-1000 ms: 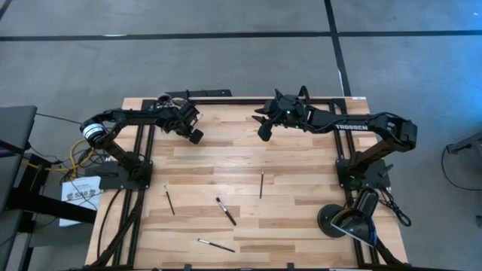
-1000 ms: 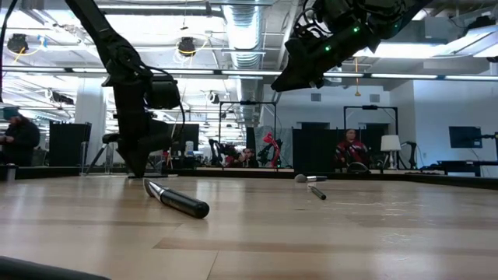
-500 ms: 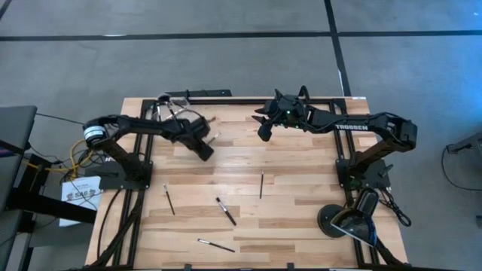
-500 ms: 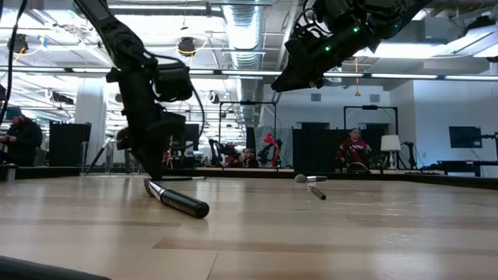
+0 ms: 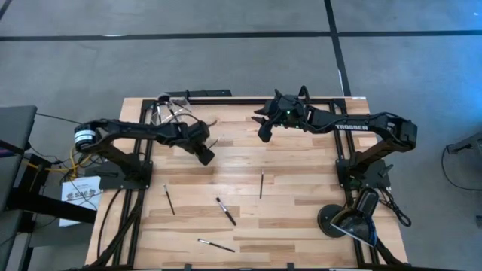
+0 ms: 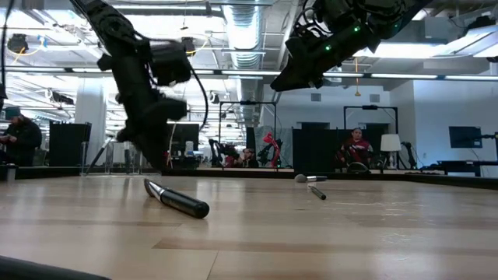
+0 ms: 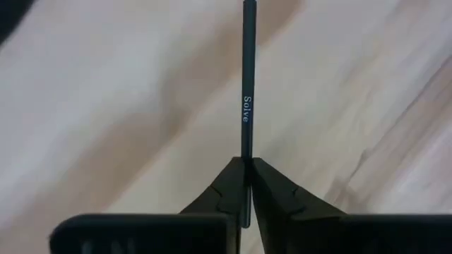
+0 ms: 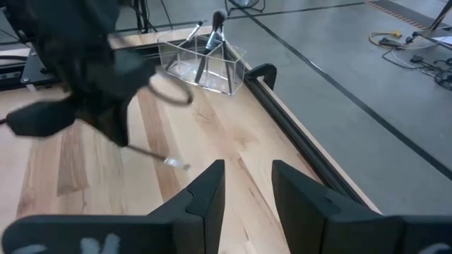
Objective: Put items in baskets/containers
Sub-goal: Put the eyeshadow brush into the transparent bin
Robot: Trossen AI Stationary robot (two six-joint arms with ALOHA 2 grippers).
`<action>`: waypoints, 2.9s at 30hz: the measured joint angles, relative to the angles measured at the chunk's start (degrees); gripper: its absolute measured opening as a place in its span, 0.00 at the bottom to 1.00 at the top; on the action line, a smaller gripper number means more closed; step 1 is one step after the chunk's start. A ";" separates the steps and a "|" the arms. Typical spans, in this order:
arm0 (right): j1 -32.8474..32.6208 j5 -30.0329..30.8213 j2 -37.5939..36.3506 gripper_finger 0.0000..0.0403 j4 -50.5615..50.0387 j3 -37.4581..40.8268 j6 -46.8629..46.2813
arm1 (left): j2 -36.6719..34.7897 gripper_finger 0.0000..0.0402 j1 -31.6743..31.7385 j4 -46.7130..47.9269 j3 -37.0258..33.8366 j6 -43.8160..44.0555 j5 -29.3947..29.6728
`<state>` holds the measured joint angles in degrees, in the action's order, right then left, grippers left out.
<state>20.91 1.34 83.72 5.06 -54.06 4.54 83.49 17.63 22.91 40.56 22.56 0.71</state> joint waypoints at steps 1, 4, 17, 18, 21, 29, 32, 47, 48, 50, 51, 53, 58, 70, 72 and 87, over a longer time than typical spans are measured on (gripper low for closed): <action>0.00 -0.03 0.00 0.27 0.00 0.00 0.02 | -1.04 0.06 0.19 -0.04 0.00 -0.05 0.56; 0.00 -0.08 0.00 0.27 0.03 0.00 0.02 | -3.67 0.06 0.31 0.19 0.00 -0.15 1.18; -0.05 -0.08 0.64 0.27 1.94 1.24 -0.75 | 0.13 0.04 -3.46 0.55 0.07 0.88 1.89; -0.22 -0.24 1.41 0.27 2.77 1.58 -1.40 | 0.92 0.04 -3.79 0.56 0.09 0.92 1.79; 0.14 -2.27 4.02 0.27 2.68 1.98 -1.92 | 3.97 0.03 -4.54 0.62 0.11 1.66 0.95; 0.35 -4.88 10.74 0.27 3.54 -0.23 -1.66 | 4.92 0.02 -6.85 0.17 0.07 0.05 0.74; 0.35 -5.99 11.34 0.27 3.33 -0.70 -1.64 | 2.22 0.02 -6.80 -0.12 0.13 0.15 1.16; 2.12 -32.80 10.78 0.27 21.77 1.55 -6.82 | -21.36 0.02 -7.16 -8.33 -1.19 -4.34 5.70; 2.06 -34.42 10.78 0.27 26.46 2.42 -8.33 | -22.70 0.02 -7.43 -11.03 -2.03 -4.65 5.71; 1.55 -34.86 11.17 0.27 35.77 3.87 -11.38 | -24.96 0.02 -8.07 -17.02 -4.19 -5.07 5.23; 1.24 -34.82 11.21 0.27 39.78 4.74 -12.99 | -25.70 0.02 -8.40 -20.11 -5.49 -5.44 5.23; 0.21 -34.34 11.21 0.27 46.44 5.98 -15.41 | -26.64 0.02 -9.10 -25.83 -7.93 -5.77 5.12; -2.80 -32.29 12.79 0.34 54.15 5.93 -19.42 | -26.07 0.02 -9.83 -39.60 -13.22 -7.15 5.01; -6.67 -26.48 23.84 0.56 61.77 -1.59 -23.67 | -17.97 0.01 -10.74 -58.18 -16.98 -8.73 3.53; -6.64 -26.18 25.04 0.55 61.90 -2.66 -24.06 | -16.72 0.01 -10.93 -59.36 -16.94 -8.92 3.52; -5.40 -29.00 24.80 0.31 46.99 -4.28 -19.54 | -14.49 0.01 -12.42 -61.64 -16.94 -9.26 3.52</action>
<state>15.51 -27.66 108.52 52.05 -58.35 -15.01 69.00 5.21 -38.73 23.62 13.30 4.23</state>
